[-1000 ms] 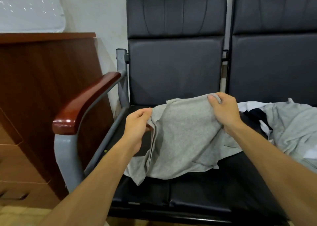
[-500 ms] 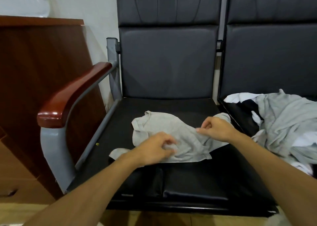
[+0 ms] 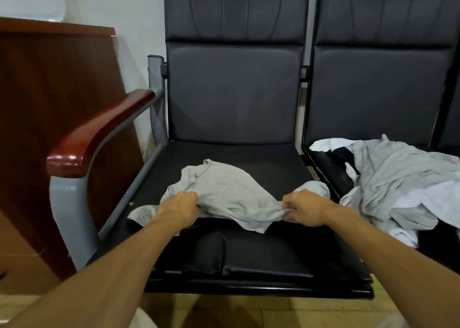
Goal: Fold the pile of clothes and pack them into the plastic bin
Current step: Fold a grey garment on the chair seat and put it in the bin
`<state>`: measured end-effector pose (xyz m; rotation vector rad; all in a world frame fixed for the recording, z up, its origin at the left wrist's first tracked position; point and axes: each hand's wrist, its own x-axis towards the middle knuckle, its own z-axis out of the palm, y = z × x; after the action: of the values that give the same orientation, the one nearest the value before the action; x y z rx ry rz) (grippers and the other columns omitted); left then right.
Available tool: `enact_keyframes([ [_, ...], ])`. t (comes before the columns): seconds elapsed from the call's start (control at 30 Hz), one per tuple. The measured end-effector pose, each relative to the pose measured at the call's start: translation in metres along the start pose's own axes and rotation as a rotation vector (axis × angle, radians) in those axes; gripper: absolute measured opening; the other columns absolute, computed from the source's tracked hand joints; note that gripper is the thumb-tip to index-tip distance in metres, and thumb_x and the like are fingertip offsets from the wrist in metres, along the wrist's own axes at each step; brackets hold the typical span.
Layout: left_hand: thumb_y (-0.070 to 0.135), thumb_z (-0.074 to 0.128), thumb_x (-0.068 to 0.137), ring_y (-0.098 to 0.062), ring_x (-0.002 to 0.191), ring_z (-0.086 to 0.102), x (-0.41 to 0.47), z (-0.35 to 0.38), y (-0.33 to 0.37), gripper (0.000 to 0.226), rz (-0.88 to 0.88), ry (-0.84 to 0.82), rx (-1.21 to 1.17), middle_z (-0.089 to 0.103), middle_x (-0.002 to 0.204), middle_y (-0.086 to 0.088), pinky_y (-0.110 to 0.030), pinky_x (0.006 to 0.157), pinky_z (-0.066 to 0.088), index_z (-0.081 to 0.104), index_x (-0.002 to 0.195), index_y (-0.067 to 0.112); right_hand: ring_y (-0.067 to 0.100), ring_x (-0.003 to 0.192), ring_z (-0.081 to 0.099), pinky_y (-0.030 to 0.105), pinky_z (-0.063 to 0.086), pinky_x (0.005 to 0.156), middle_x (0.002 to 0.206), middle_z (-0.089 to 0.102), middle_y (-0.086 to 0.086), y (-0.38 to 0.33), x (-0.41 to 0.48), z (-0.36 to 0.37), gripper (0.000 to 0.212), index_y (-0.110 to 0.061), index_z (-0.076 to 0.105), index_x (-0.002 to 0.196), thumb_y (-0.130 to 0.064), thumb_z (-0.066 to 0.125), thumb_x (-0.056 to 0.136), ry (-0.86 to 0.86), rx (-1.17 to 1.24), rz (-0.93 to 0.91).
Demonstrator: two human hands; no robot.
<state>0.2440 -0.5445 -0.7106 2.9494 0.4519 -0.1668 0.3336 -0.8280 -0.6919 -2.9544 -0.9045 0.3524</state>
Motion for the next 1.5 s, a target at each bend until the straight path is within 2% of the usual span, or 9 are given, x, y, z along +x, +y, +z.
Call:
enact_keyframes([
  [0.17,0.026,0.055,0.088,-0.019,0.127,0.038,-0.014,-0.004,0.027,0.043,0.259,0.138,-0.101,0.042,0.132,0.003,-0.032,0.106,0.032,0.048,0.13,0.024,0.008,0.072,0.05,0.019,0.04,0.065,0.073,0.055,-0.006,-0.021,-0.01,-0.013,0.011,-0.016,0.063,0.082,-0.022,0.065,0.091,-0.28,0.537,-0.046],
  [0.3,0.025,0.062,0.087,-0.009,0.093,0.046,-0.029,-0.011,0.051,0.015,0.464,0.278,-0.467,0.05,0.099,0.008,-0.028,0.087,0.041,0.054,0.098,0.021,0.009,0.08,0.064,0.02,0.05,0.069,0.085,0.07,-0.002,-0.019,-0.012,-0.022,0.012,-0.011,0.071,0.092,-0.018,0.062,0.093,-0.183,0.949,0.036],
  [0.5,0.04,0.063,0.088,-0.003,0.101,0.056,-0.026,0.008,0.051,0.024,0.601,-0.135,-0.278,0.059,0.109,0.013,-0.029,0.094,0.047,0.063,0.107,0.025,0.015,0.081,0.067,0.023,0.052,0.069,0.086,0.071,-0.002,-0.002,-0.004,-0.015,0.016,-0.018,0.067,0.09,-0.031,0.058,0.094,0.046,0.518,0.113],
  [0.67,0.047,0.059,0.09,-0.004,0.107,0.05,-0.018,0.016,0.061,0.034,0.614,-0.123,-0.183,0.054,0.115,0.012,-0.028,0.097,0.043,0.062,0.118,0.029,0.009,0.1,0.056,0.03,0.046,0.092,0.101,0.055,-0.018,-0.004,-0.01,-0.018,0.071,-0.029,0.057,0.111,-0.08,0.062,0.063,-0.289,0.215,0.032],
  [0.83,0.038,0.059,0.092,-0.006,0.09,0.056,-0.017,0.013,0.066,0.014,0.624,0.044,-0.115,0.06,0.094,0.013,-0.03,0.085,0.048,0.068,0.095,0.029,0.019,0.092,0.056,0.033,0.047,0.082,0.091,0.054,-0.006,-0.009,-0.004,-0.006,0.013,-0.029,0.051,0.083,-0.035,0.062,0.089,-0.151,0.071,-0.053],
  [1.07,0.009,0.053,0.097,0.001,0.068,0.053,-0.033,-0.03,0.046,0.017,0.291,0.108,-0.963,0.059,0.073,0.006,-0.01,0.067,0.042,0.063,0.083,0.009,0.032,0.097,0.058,0.038,0.046,0.081,0.1,0.062,0.013,-0.004,-0.005,-0.013,0.015,-0.018,0.05,0.085,-0.024,0.044,0.098,0.125,0.213,0.075],
  [1.3,0.012,0.03,0.101,-0.024,0.078,0.065,-0.057,-0.064,0.01,0.033,0.0,0.057,-1.888,0.069,0.075,-0.009,-0.041,0.081,0.05,0.056,0.08,0.008,0.028,0.084,0.062,0.035,0.049,0.068,0.084,0.063,0.009,-0.019,-0.009,-0.022,0.022,-0.006,0.065,0.083,-0.009,0.045,0.093,0.041,0.298,0.171],
  [1.37,0.014,0.039,0.096,-0.017,0.062,0.051,-0.056,-0.064,-0.006,0.031,-0.134,0.2,-1.781,0.052,0.057,0.001,-0.035,0.069,0.042,0.045,0.065,0.015,0.02,0.073,0.056,0.029,0.045,0.06,0.077,0.06,0.005,-0.024,-0.016,-0.026,0.024,-0.006,0.068,0.081,-0.016,0.051,0.095,-0.065,0.326,0.166],
  [1.5,0.027,0.051,0.094,-0.016,0.063,0.047,-0.052,-0.042,-0.038,0.037,0.051,0.232,-0.691,0.05,0.062,-0.002,-0.033,0.065,0.039,0.049,0.062,0.009,0.013,0.071,0.06,0.025,0.048,0.059,0.076,0.064,-0.002,-0.035,-0.029,-0.036,0.022,-0.018,0.066,0.073,-0.024,0.061,0.093,-0.289,0.399,0.125],
])
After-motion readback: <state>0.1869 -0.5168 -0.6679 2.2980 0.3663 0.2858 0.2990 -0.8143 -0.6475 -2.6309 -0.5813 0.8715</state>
